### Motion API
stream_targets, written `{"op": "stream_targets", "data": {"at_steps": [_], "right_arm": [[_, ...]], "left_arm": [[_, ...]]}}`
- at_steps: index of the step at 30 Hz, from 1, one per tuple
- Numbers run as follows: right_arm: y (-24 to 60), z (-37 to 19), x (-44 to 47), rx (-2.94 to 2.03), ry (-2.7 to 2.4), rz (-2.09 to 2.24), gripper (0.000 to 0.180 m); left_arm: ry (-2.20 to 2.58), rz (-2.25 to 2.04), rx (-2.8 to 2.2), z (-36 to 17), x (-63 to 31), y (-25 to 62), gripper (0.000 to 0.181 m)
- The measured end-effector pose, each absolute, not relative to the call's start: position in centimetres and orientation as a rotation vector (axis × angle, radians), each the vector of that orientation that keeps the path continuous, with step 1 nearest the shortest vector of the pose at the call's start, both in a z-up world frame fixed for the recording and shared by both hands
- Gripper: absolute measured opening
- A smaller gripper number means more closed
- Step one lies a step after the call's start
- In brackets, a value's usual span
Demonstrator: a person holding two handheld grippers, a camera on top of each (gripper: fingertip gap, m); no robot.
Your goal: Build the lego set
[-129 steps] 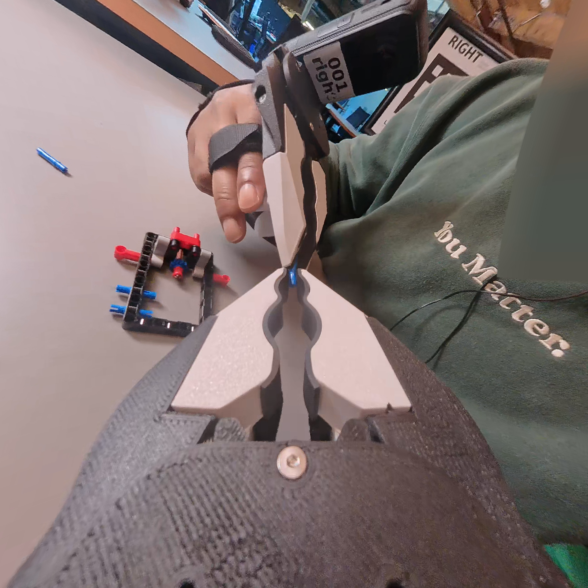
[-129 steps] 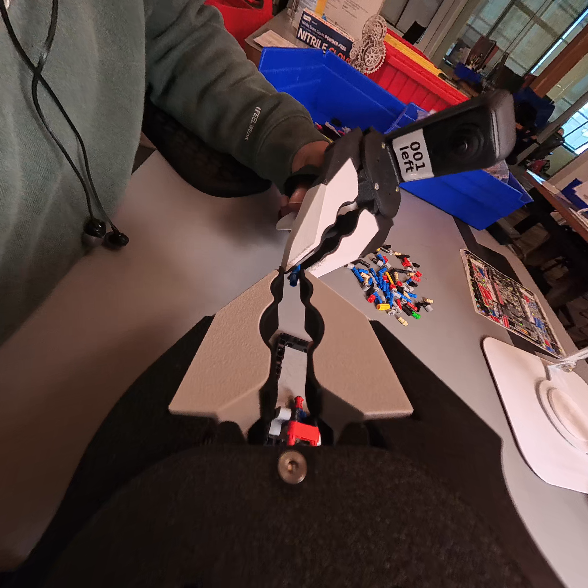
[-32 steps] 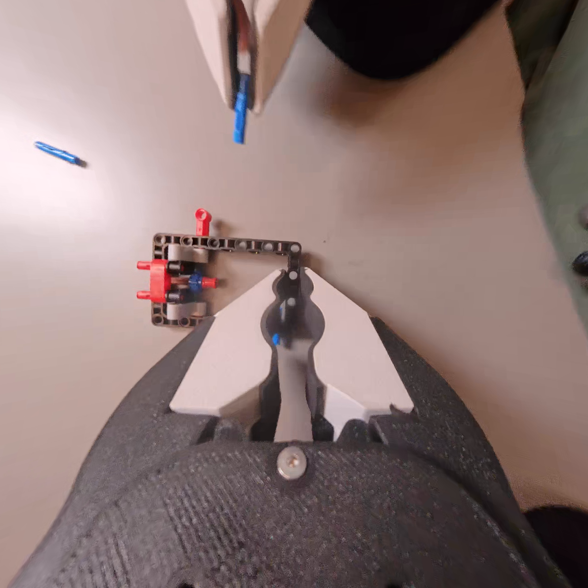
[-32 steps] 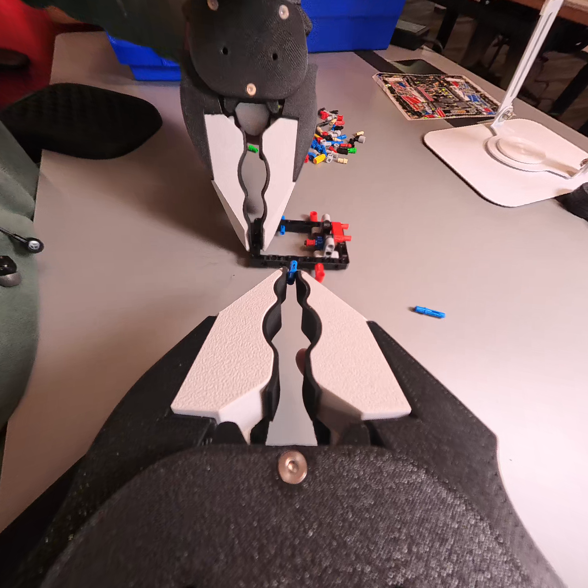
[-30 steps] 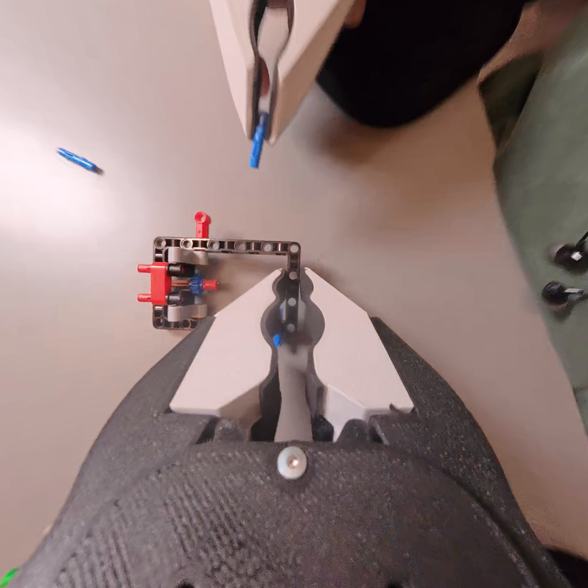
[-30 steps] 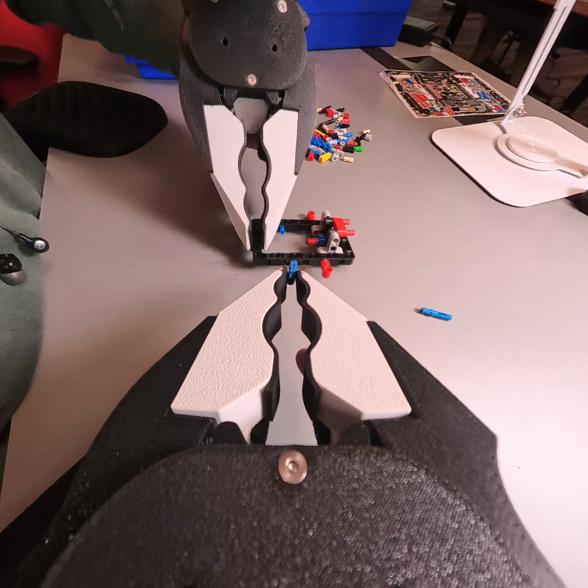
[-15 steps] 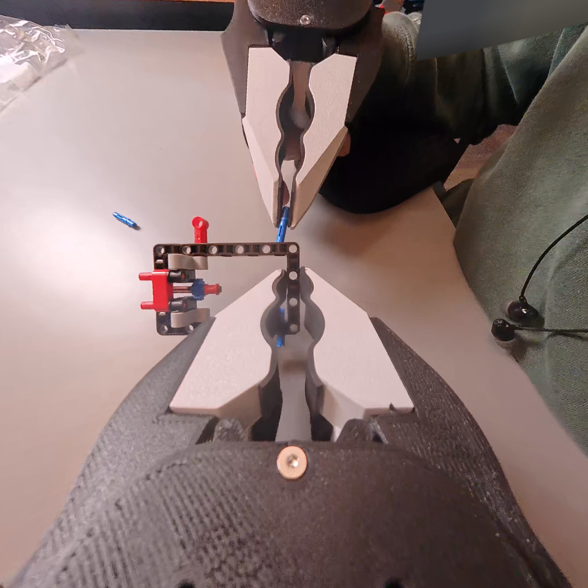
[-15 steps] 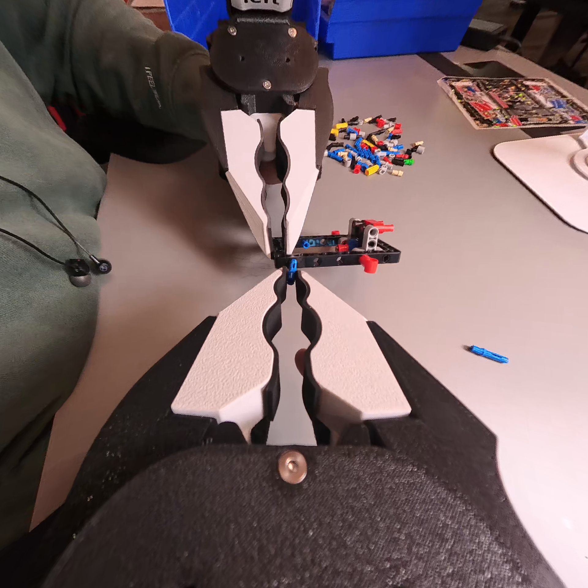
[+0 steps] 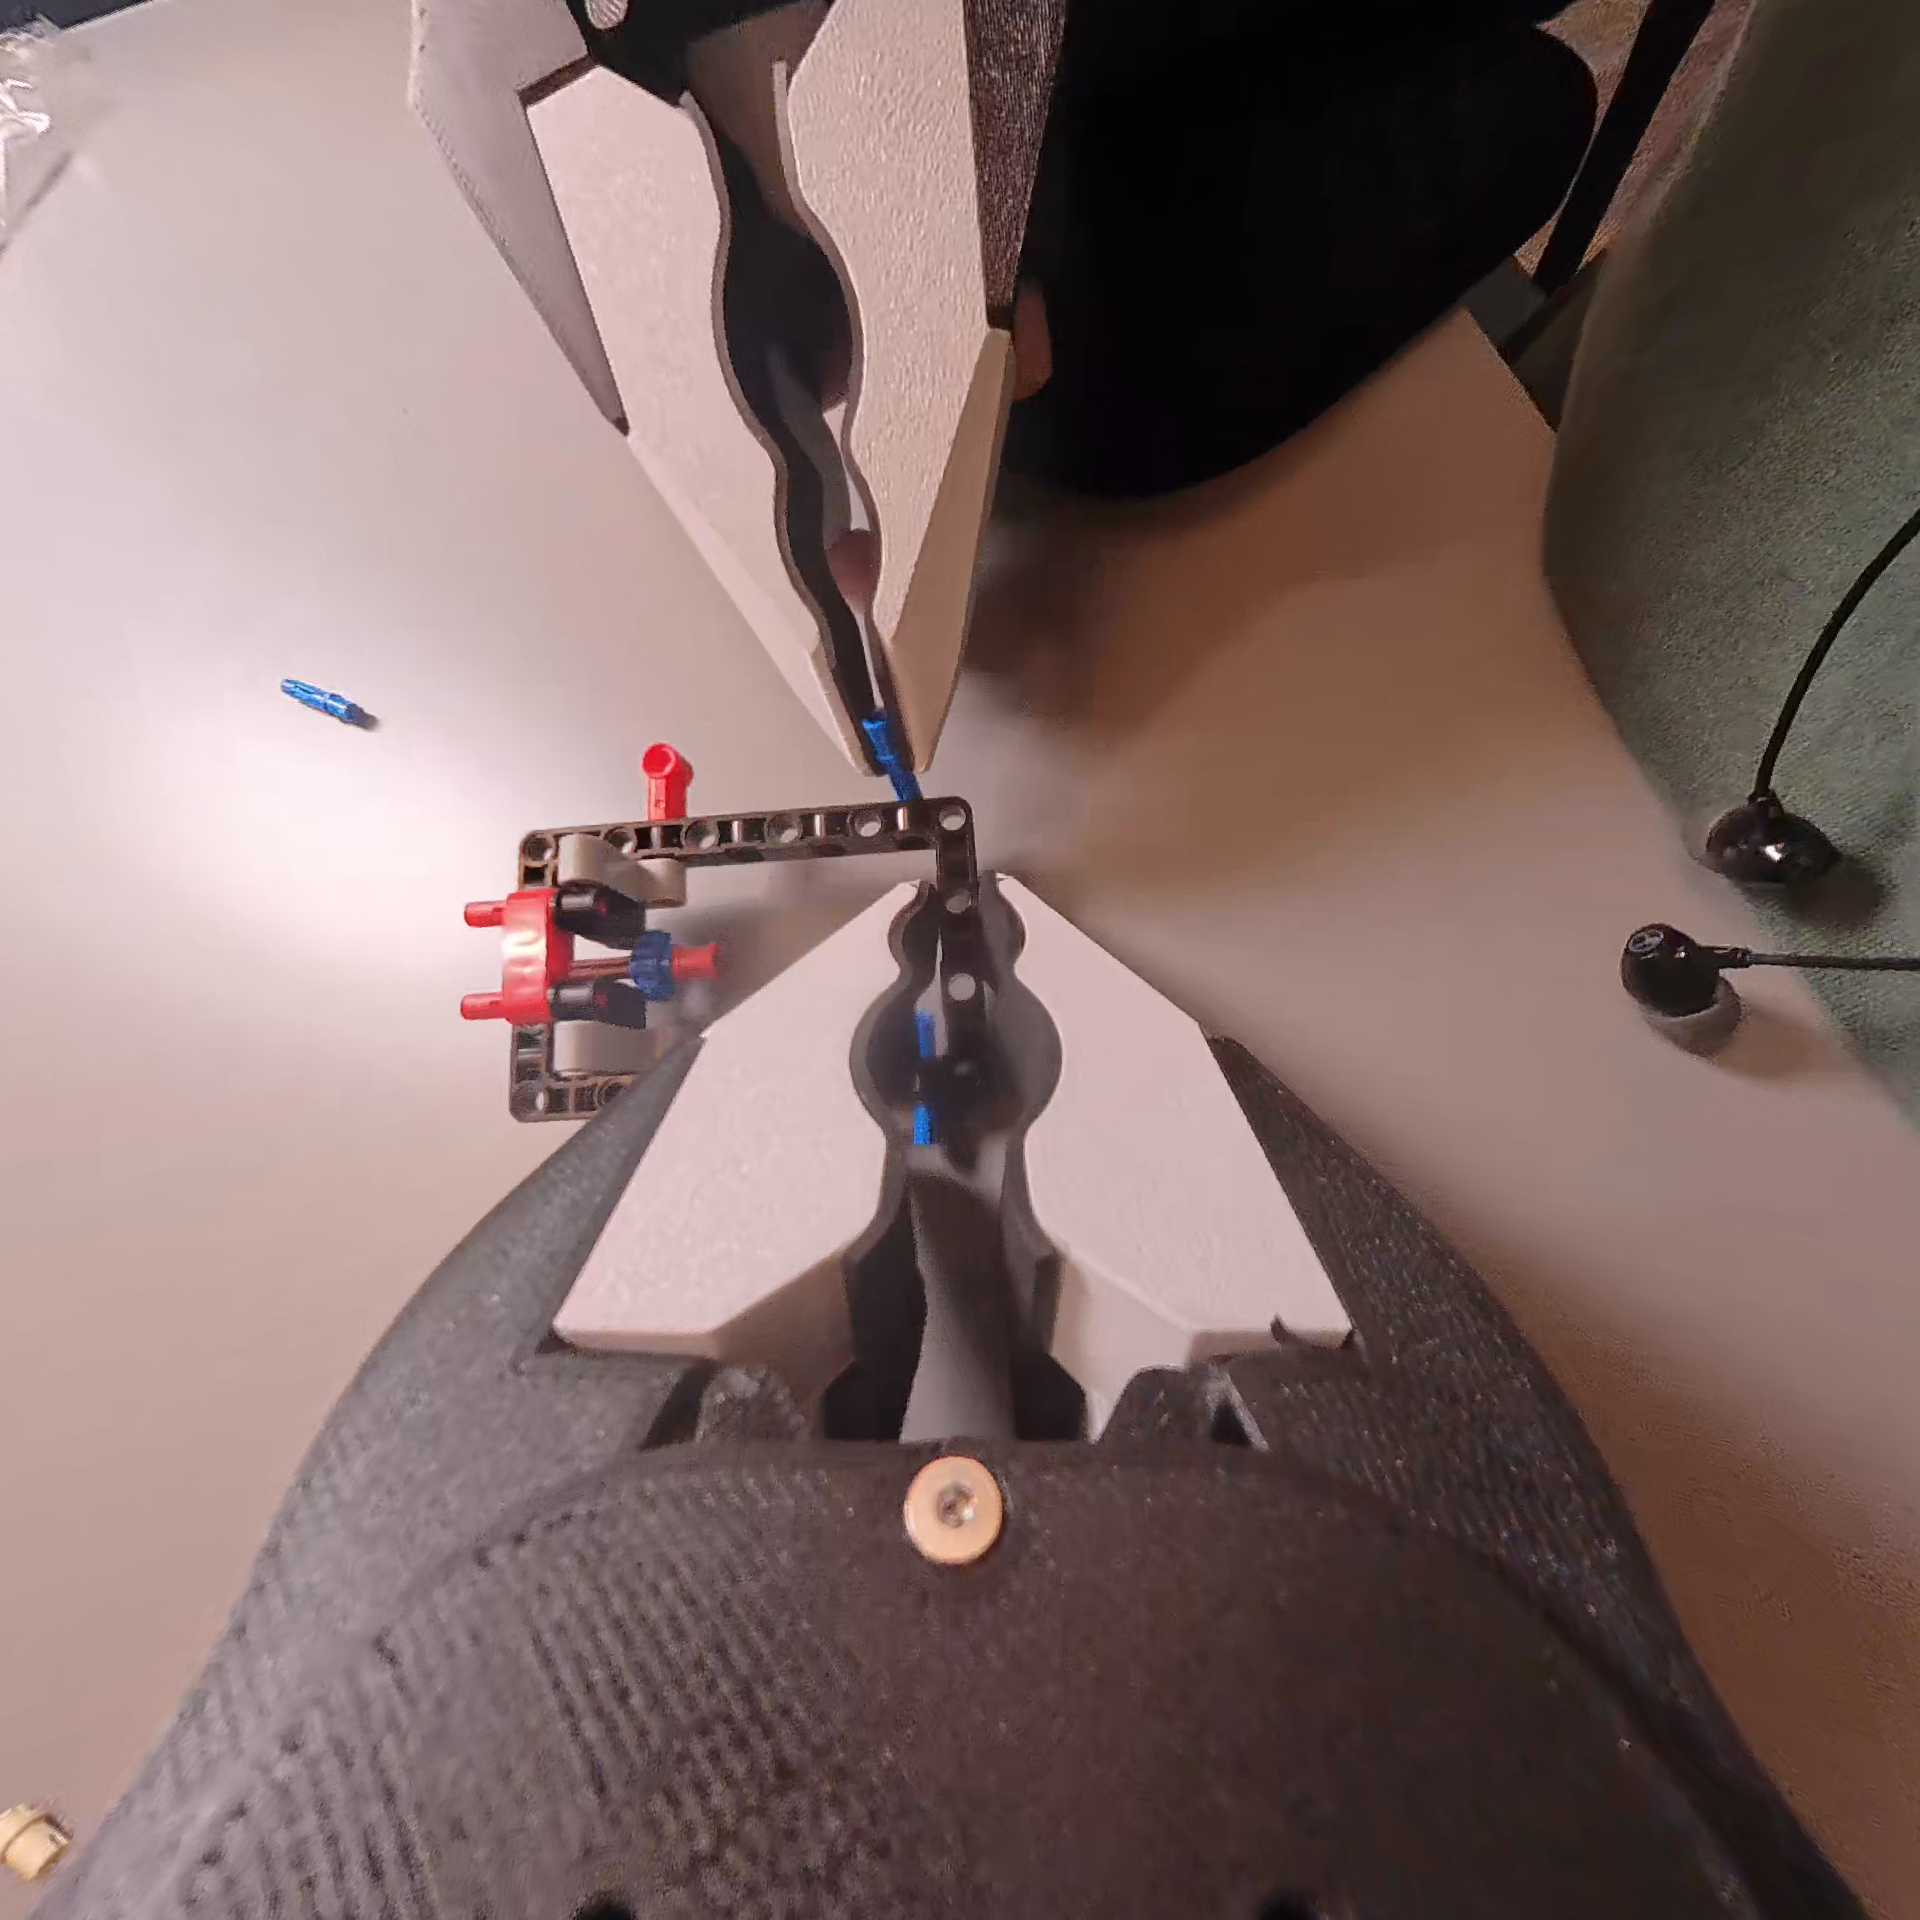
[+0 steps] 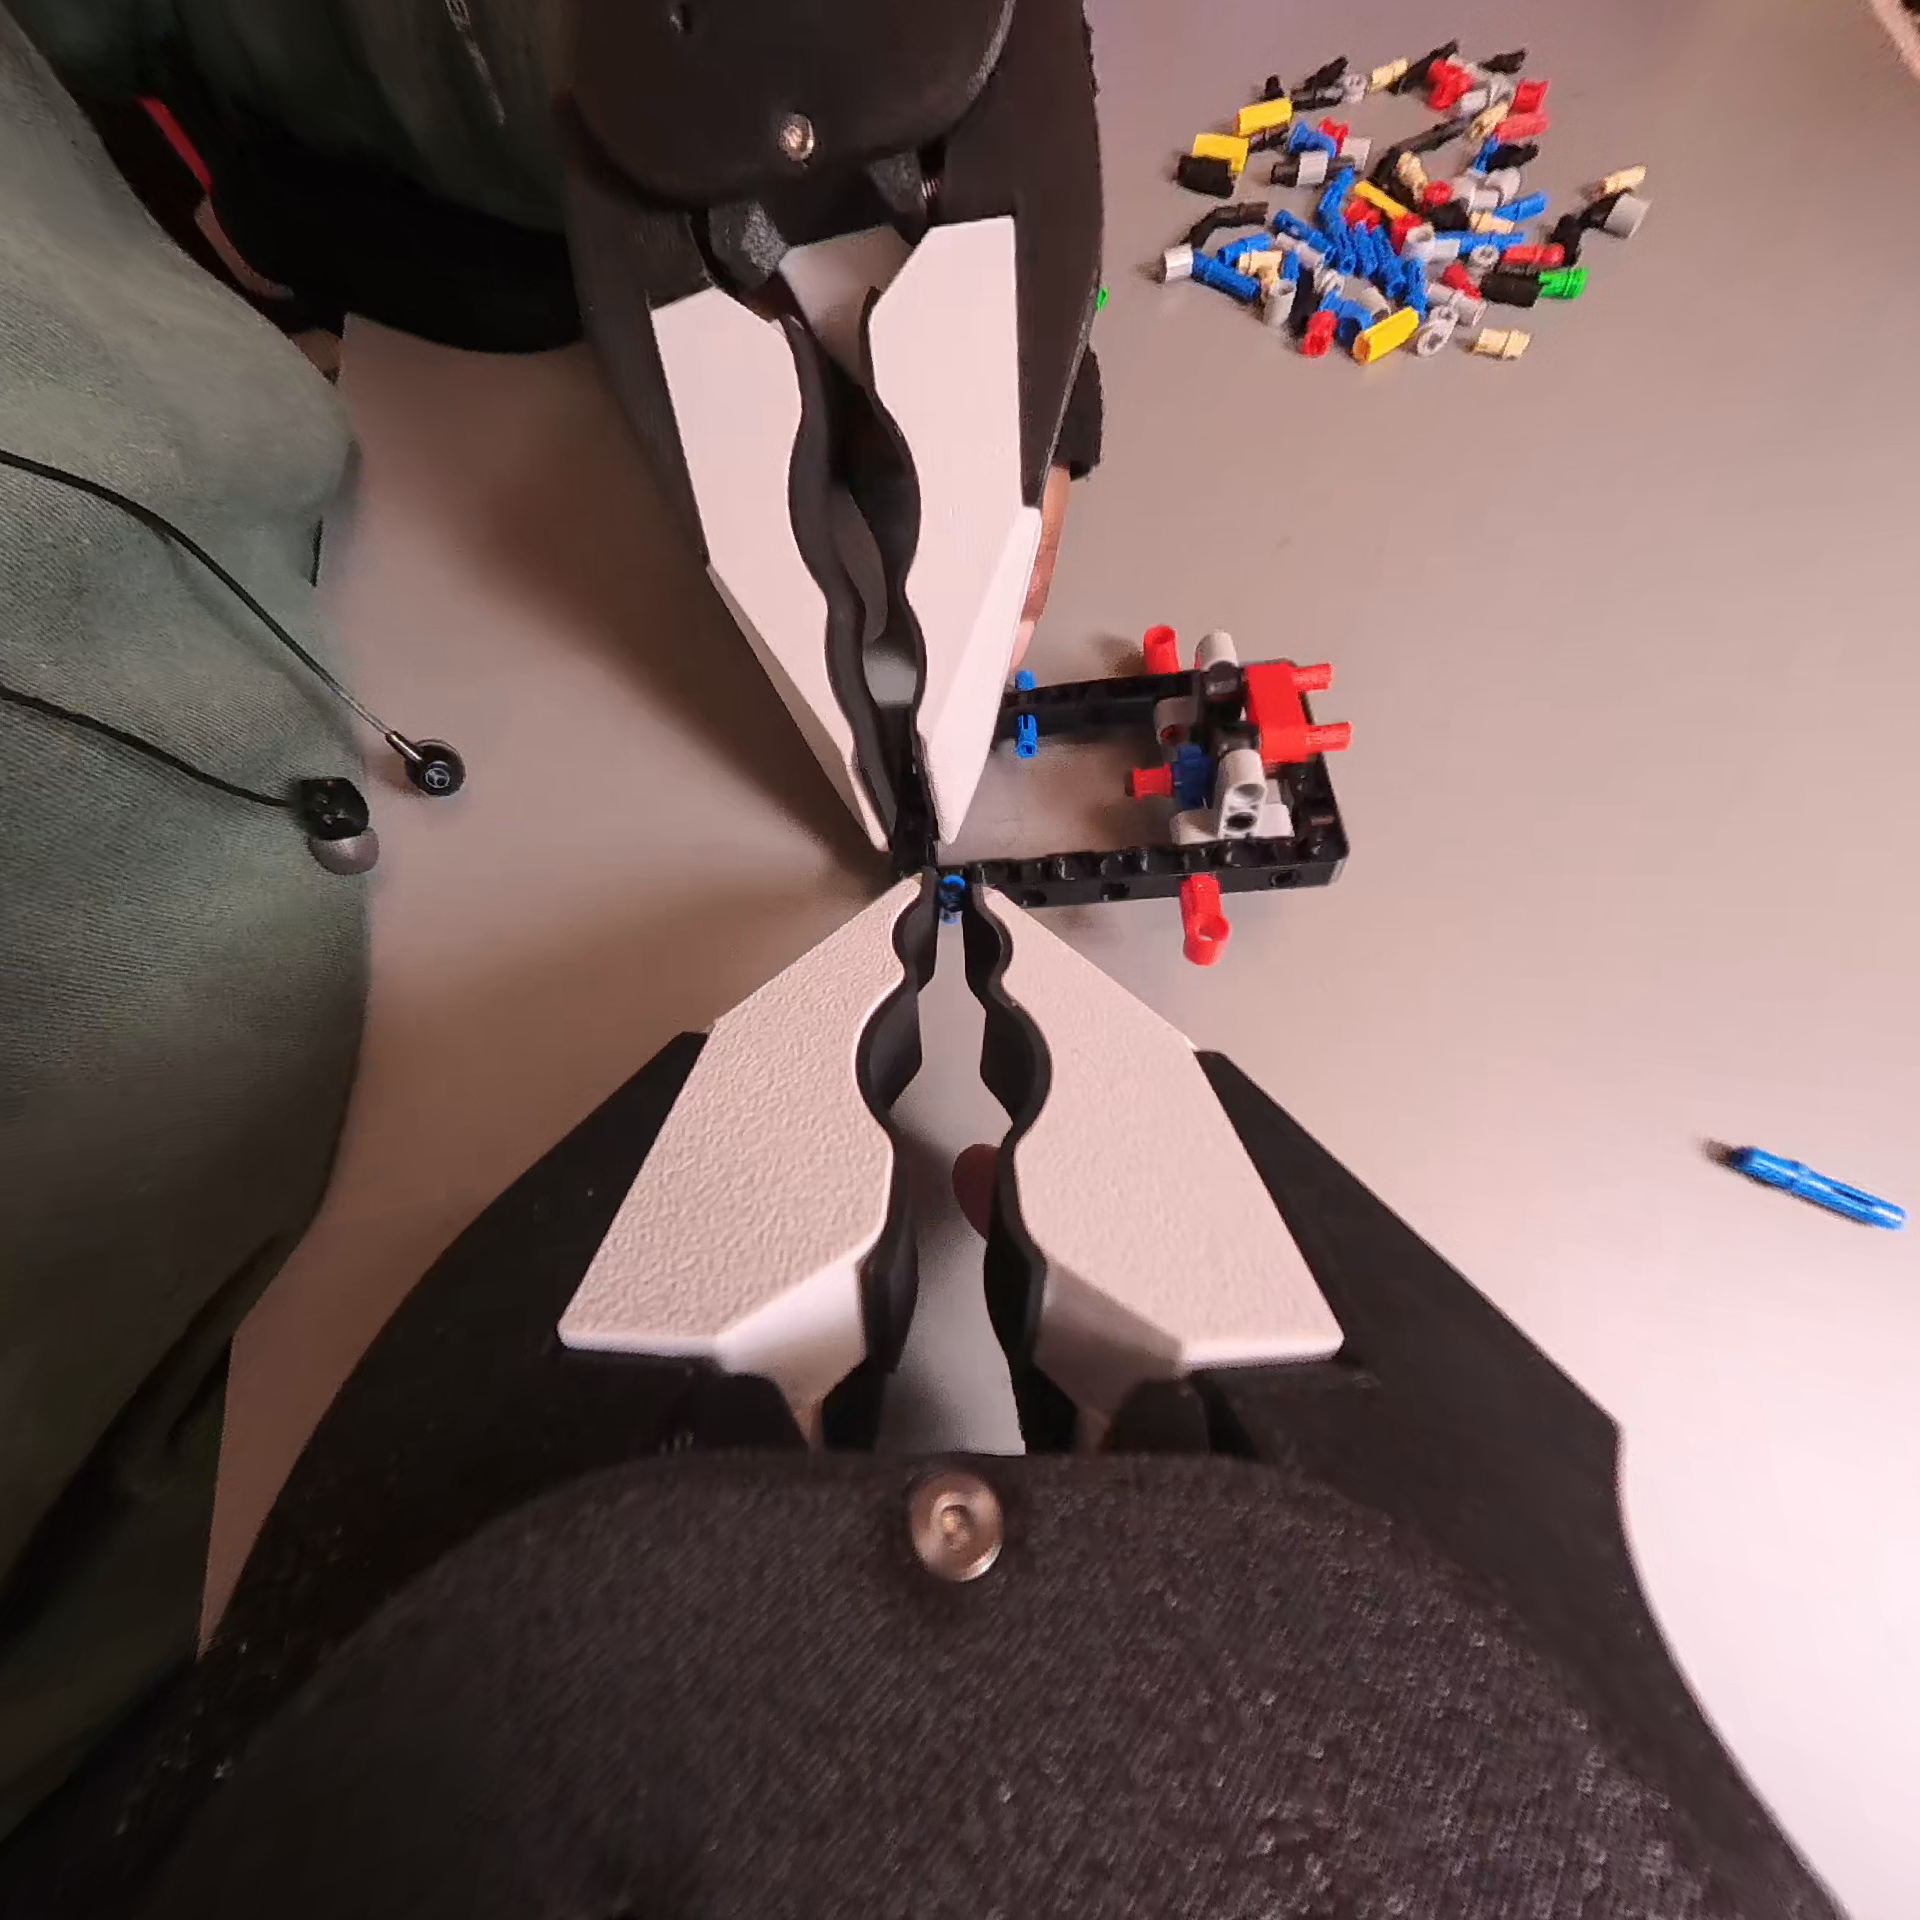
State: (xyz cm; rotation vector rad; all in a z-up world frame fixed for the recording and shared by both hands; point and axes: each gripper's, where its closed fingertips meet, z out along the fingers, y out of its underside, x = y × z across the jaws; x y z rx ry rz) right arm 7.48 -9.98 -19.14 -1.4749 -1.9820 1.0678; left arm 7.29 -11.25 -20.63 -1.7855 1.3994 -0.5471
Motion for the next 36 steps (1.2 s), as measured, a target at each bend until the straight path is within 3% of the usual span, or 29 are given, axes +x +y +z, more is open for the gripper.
{"op": "stream_targets", "data": {"at_steps": [20,36], "right_arm": [[-8.1,-11.8,7.1,-1.422,-1.415,1.598,0.002],[-7.9,-10.6,6.8,-1.336,-1.326,1.607,0.002]], "left_arm": [[0.975,-0.883,-1.620,-13.6,6.9,-10.0,0.005],[0.831,-1.047,-1.602,-11.9,6.5,-9.9,0.005]]}}
